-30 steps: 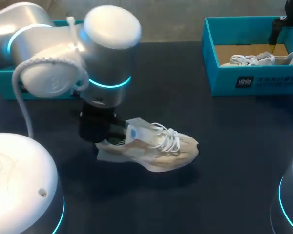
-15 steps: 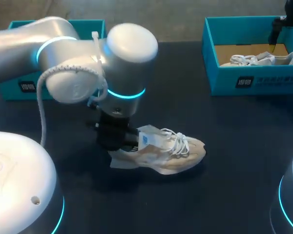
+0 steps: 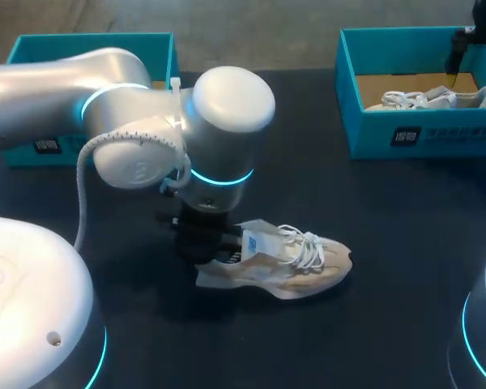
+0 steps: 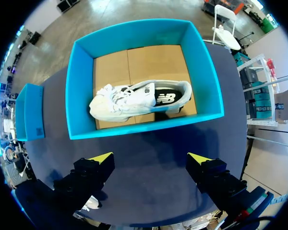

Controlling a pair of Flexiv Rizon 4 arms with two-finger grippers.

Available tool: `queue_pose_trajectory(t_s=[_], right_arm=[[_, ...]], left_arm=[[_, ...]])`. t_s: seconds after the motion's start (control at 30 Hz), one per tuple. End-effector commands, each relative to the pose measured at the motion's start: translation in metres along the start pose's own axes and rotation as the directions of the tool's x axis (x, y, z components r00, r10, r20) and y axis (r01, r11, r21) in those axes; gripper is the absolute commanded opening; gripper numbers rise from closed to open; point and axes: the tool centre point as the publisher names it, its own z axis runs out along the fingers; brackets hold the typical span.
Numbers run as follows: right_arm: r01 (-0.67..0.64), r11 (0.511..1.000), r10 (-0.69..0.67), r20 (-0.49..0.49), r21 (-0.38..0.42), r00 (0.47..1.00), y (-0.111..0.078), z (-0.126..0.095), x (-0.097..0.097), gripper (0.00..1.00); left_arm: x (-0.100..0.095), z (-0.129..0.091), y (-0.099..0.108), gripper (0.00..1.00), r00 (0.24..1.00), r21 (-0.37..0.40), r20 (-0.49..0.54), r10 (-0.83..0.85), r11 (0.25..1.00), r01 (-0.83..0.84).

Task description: Take the shoe out of the shoebox, open the shoe tongue, remove and reinsert the insole, then place the shoe into the shoebox

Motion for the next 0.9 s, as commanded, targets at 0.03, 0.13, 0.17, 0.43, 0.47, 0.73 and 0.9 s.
queue_pose_trajectory(t_s=[0.03,0.13,0.17,0.43,0.47,0.73,0.9], right_arm=[[-0.002,1.000,0.002,0.001,-0.003,1.000,-0.002,0.000,0.000,1.00],[-0.002,1.000,0.002,0.001,-0.003,1.000,-0.002,0.000,0.000,1.00],[-0.002,1.000,0.002,0.001,-0.003,1.000,-0.002,0.000,0.000,1.00],[-0.002,1.000,0.002,0.001,-0.003,1.000,-0.002,0.000,0.000,1.00],[-0.002,1.000,0.002,0.001,-0.003,1.000,-0.002,0.000,0.000,1.00],[-0.002,1.000,0.002,0.001,-0.003,1.000,-0.002,0.000,0.000,1.00],[-0.002,1.000,0.002,0.001,-0.003,1.000,-0.002,0.000,0.000,1.00]], left_arm=[[-0.002,0.005,0.001,0.00,1.000,0.002,0.001,0.002,1.000,-0.002],[-0.003,0.007,0.004,0.00,1.000,0.008,0.006,0.001,1.000,-0.001],[-0.004,0.007,0.005,0.00,1.000,0.007,0.006,0.000,1.000,0.000],[-0.010,0.014,0.015,0.00,1.000,0.012,0.005,-0.001,1.000,0.001],[-0.010,0.014,0.015,0.00,1.000,0.011,0.004,0.000,1.000,0.000],[-0.015,0.020,0.015,0.00,1.000,0.015,0.006,0.008,1.000,-0.008],[-0.020,0.022,0.014,0.00,1.000,0.016,0.006,0.013,1.000,-0.013]])
